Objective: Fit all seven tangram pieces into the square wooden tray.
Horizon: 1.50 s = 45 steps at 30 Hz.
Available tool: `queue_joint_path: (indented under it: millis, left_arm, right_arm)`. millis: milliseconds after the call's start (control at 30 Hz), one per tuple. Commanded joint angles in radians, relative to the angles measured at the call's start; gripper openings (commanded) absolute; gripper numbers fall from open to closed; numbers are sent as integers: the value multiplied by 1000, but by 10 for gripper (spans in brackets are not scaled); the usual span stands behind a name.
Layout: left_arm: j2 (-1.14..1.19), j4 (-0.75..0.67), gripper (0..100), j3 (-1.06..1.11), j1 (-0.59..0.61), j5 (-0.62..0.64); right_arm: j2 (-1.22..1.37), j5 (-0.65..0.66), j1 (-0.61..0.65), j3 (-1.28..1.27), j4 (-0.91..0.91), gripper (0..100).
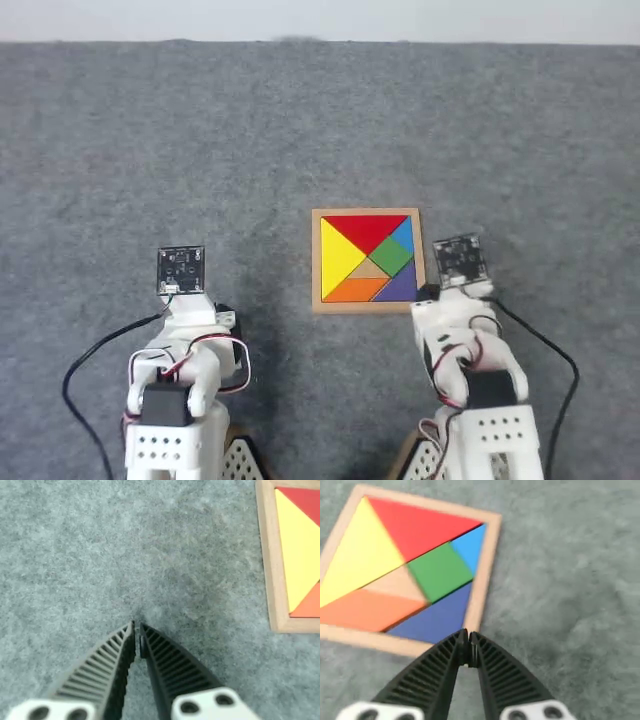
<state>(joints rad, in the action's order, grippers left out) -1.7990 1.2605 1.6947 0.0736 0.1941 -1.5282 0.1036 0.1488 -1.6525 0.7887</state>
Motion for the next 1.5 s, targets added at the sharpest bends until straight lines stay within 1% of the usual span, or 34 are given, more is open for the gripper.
queue_joint_path:
  millis: [0,100,267,333,1467]
  left_arm:
    - [-20,2,14,-12,6,-11]
    - [-20,2,14,-12,6,-11]
    - [-20,2,14,-12,6,-11]
    - [-20,2,14,-12,6,-11]
    - [-20,2,14,-12,6,-11]
  right_arm:
    - [-140,25,-96,-38,-18,9]
    - [-223,25,-154,-35,67,9]
    - [-269,25,-130,-32,268,9]
    - [-277,25,-117,-32,318,9]
    - [-269,26,-113,-31,298,9]
